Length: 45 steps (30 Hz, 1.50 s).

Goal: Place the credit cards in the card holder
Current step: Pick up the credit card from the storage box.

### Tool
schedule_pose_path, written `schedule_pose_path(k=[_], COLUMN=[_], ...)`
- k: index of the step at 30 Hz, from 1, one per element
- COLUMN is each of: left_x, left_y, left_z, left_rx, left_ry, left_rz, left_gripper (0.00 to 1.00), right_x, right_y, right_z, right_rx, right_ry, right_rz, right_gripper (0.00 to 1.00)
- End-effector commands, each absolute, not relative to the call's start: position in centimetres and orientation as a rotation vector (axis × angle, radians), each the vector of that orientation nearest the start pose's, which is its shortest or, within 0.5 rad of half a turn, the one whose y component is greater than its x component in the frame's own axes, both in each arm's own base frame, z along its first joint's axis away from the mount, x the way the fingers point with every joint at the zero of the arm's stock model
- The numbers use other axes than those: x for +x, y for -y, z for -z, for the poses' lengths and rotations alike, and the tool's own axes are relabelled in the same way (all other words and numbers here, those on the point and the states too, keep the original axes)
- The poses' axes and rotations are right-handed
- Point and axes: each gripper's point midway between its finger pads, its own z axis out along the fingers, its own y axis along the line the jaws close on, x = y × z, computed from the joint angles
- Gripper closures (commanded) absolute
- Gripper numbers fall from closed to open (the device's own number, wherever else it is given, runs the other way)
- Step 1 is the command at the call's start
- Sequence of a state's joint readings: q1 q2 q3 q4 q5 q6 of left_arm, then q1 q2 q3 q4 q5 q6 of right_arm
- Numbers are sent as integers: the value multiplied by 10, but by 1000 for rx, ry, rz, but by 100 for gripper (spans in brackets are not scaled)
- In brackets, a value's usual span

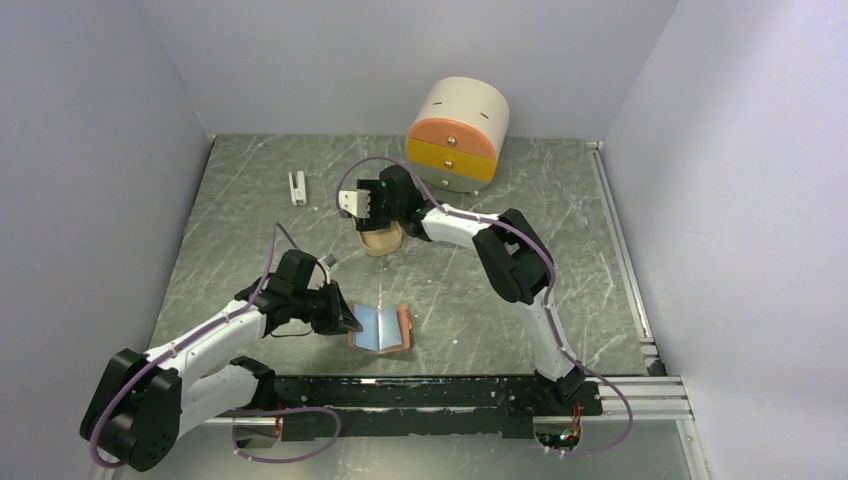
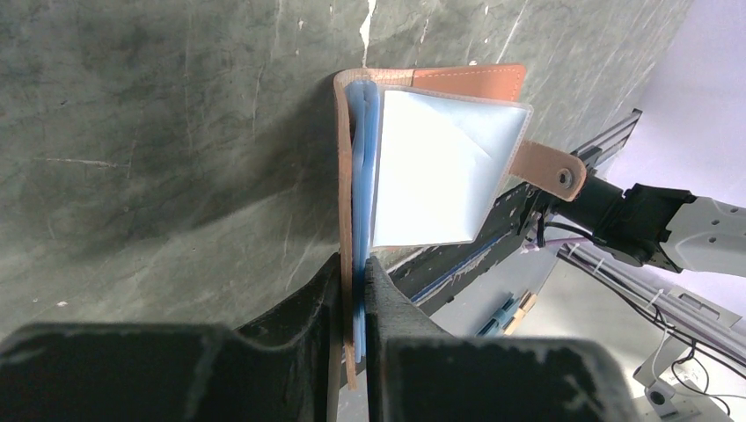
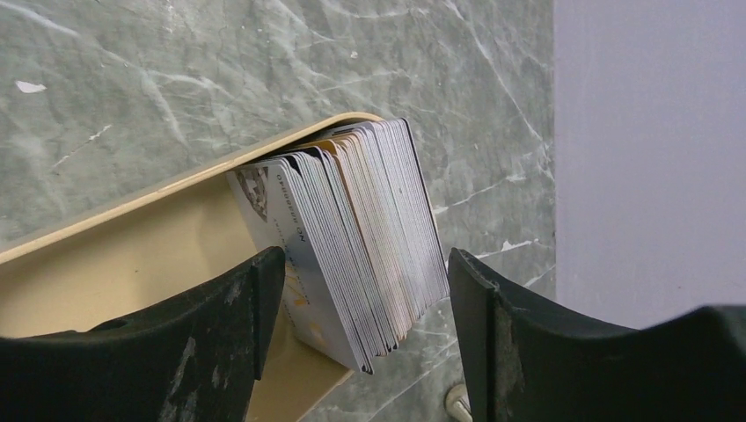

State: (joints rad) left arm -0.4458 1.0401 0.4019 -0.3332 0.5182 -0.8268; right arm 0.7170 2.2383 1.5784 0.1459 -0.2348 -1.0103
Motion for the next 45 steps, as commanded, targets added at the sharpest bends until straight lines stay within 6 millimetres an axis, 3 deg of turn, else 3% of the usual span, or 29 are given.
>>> schedule_pose_path(k=[1, 12, 16, 45], left_x=[147, 149, 149, 148], left_y=[199, 198, 198, 198], left_z=[-60, -58, -59, -52], left_rx=[-292, -301, -297, -312], left_ry=[-2724, -2728, -2728, -2734], left_rz=[1144, 1127, 1128, 1131], left_gripper=[84, 83, 83, 83], right_x=[477, 476, 476, 475], right_y=[-418, -420, -419, -405], right_z=[-80, -109, -116, -113], right_rx=[-1651, -1613, -1596, -1641], right_ry=[-1196, -1163, -1163, -1192], right_rz=[-9, -37, -58, -106], right_gripper=[29, 49, 51, 75])
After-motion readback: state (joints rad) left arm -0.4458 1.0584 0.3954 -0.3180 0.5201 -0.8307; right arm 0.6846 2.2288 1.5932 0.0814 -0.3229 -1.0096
